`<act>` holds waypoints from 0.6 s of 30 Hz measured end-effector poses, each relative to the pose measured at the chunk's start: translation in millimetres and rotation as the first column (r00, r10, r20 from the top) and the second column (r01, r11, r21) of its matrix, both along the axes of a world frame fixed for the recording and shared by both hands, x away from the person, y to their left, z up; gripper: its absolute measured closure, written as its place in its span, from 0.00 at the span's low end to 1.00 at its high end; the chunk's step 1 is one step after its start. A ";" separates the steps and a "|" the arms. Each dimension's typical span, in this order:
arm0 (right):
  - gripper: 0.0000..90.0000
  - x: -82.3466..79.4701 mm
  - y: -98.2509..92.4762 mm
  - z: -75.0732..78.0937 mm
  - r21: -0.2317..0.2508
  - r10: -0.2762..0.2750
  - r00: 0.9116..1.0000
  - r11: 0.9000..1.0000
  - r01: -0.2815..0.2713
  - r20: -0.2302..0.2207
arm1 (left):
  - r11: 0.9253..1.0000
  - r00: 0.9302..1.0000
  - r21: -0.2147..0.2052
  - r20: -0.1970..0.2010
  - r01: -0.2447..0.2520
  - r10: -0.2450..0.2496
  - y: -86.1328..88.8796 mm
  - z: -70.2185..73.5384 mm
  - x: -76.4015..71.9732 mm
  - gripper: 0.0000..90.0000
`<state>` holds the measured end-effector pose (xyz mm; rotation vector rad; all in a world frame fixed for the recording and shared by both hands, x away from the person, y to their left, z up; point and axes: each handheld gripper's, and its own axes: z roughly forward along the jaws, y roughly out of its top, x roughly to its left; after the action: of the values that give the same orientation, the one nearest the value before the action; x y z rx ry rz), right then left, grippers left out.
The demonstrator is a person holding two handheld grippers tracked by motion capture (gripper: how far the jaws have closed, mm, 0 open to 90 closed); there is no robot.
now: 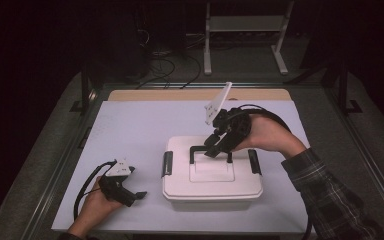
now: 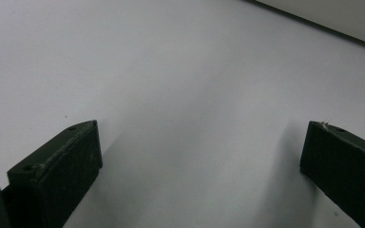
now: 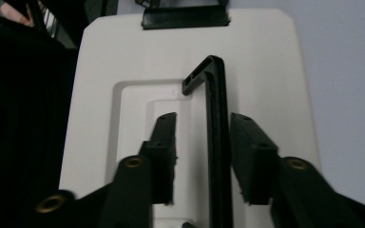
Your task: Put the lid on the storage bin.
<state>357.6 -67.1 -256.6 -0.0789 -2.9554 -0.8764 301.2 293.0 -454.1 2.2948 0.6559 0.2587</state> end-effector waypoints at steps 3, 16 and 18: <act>0.50 -0.3 -12.7 4.4 0.042 -0.056 0.998 0.998 0.054 0.040 | 1.000 1.000 0.001 0.000 0.000 0.000 0.0 0.1 0.0 0.00; 0.23 -0.5 -88.5 -18.0 0.169 -0.380 0.918 0.918 0.359 0.116 | 1.000 1.000 0.000 0.000 0.000 0.000 0.0 0.0 0.2 0.00; 0.22 -1.8 -100.2 -22.5 0.192 -0.417 0.903 0.900 0.392 0.107 | 1.000 1.000 0.000 0.000 0.000 0.000 0.0 0.0 0.1 0.00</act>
<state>355.9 -167.4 -279.2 -0.6750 -3.0345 -1.2201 301.4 293.0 -454.1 2.2951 0.6556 0.2585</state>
